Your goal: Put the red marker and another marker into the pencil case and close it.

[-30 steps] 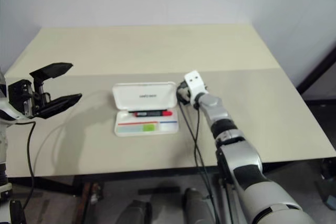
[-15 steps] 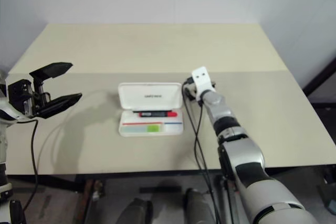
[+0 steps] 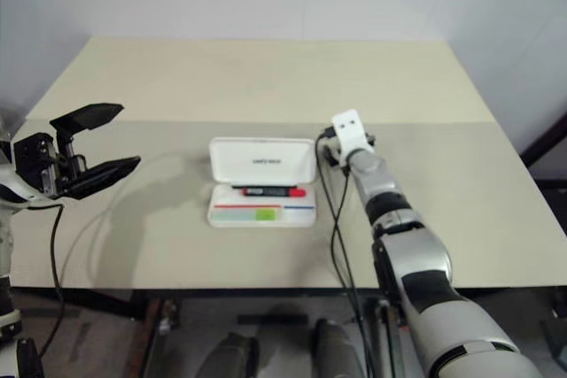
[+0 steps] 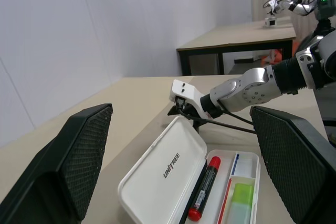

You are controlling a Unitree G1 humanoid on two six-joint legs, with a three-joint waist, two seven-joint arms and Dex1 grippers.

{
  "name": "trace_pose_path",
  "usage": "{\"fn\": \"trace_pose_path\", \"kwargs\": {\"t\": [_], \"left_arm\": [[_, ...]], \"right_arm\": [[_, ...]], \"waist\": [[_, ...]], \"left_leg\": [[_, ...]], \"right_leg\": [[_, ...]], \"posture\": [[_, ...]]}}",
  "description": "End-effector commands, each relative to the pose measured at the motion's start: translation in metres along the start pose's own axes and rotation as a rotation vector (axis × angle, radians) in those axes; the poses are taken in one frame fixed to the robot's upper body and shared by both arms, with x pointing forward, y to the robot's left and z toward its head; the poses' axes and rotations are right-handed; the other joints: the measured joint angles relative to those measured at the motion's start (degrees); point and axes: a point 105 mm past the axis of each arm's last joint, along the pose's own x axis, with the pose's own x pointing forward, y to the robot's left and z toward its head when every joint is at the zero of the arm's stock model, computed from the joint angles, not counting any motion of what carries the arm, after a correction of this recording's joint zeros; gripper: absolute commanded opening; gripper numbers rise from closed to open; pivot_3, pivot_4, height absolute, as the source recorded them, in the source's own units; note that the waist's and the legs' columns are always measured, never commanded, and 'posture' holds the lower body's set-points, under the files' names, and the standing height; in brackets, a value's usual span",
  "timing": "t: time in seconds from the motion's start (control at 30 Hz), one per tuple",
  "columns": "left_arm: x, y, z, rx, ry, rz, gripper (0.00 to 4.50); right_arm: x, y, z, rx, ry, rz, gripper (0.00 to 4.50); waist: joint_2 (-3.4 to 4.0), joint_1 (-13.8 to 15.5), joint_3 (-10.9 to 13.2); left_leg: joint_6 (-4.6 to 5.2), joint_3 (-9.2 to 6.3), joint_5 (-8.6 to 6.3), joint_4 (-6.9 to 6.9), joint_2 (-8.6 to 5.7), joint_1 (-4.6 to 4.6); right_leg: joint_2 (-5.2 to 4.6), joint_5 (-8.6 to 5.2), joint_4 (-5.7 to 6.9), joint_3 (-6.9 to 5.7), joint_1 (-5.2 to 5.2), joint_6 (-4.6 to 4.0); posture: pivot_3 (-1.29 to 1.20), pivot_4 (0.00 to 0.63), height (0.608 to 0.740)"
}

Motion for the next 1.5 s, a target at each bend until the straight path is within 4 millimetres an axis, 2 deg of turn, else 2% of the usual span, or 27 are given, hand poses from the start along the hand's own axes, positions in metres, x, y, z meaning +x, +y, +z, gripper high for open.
{"fn": "trace_pose_path", "kwargs": {"t": [0.03,0.23,0.5,0.77,0.9,1.07,1.17,1.33,1.5], "left_arm": [[0.001,-0.003,0.011,0.034,-0.034,-0.001,4.50],[-0.001,-0.005,0.011,0.034,-0.035,0.010,4.50],[-0.003,-0.007,0.010,0.028,-0.043,0.028,4.50],[-0.004,-0.010,0.008,0.022,-0.050,0.037,4.50],[-0.004,-0.014,0.007,0.019,-0.051,0.039,4.50],[-0.004,-0.016,0.005,0.013,-0.050,0.042,4.50],[-0.004,-0.016,0.005,0.013,-0.050,0.044,4.50],[-0.005,-0.015,0.005,0.013,-0.047,0.047,4.50],[-0.005,-0.014,0.005,0.013,-0.049,0.049,4.50]], "right_arm": [[-0.003,-0.020,-0.018,0.013,0.063,-0.055,4.46],[-0.003,-0.022,-0.006,0.034,0.027,-0.027,4.46],[-0.006,0.002,-0.005,0.081,0.036,0.201,4.46],[-0.012,0.014,-0.004,0.081,0.061,0.333,4.46],[-0.022,0.025,-0.008,0.060,0.074,0.474,4.46],[-0.041,0.040,-0.005,0.015,0.032,0.663,4.46],[-0.045,0.043,-0.003,-0.010,0.026,0.692,4.46],[-0.061,0.065,0.002,-0.036,0.000,0.830,4.46],[-0.064,0.084,0.006,-0.033,-0.015,0.869,4.46]], "waist": [[0.00,-0.09,0.00],[0.02,-0.14,0.02],[0.10,-0.46,0.06],[0.09,-1.41,0.06],[0.10,-1.68,0.06],[0.07,-1.74,0.04],[0.07,-1.91,0.04],[0.07,-1.91,0.04],[0.07,-1.97,0.04]], "left_leg": [[0.00,0.00,0.00,0.00,-0.01,-0.09],[0.01,-0.03,-0.01,-0.04,-0.01,-0.32],[0.00,-0.03,-0.12,-0.22,-0.02,-0.37],[-0.05,0.19,-0.18,-0.90,0.23,-0.44],[-0.11,0.42,-0.22,-0.94,0.37,-0.52],[-0.12,0.58,-0.25,-0.91,0.41,-0.51],[-0.12,0.67,-0.25,-0.88,0.41,-0.42],[-0.12,0.72,-0.25,-0.79,0.56,-0.35],[-0.13,0.76,-0.25,-0.75,0.66,-0.33]], "right_leg": [[-0.01,0.00,-0.02,-0.01,-0.06,0.01],[0.00,0.30,-0.13,-0.07,-0.22,0.53],[0.18,0.40,-0.14,-0.15,-0.26,0.74],[0.50,0.32,-0.13,-0.04,-0.81,0.65],[0.60,0.31,-0.11,0.08,-1.01,0.63],[0.63,0.31,-0.12,0.19,-1.03,0.64],[0.67,0.31,-0.02,0.30,-1.03,0.65],[0.84,0.31,0.13,0.36,-1.05,0.64],[0.94,0.31,0.19,0.40,-1.08,0.63]], "posture": [[0.00,0.150,0.740],[0.00,0.150,0.740],[0.00,0.150,0.740],[0.00,0.150,0.740],[0.00,0.150,0.740],[0.00,0.150,0.740],[0.00,0.150,0.740],[0.00,0.150,0.740],[0.00,0.150,0.740]]}}
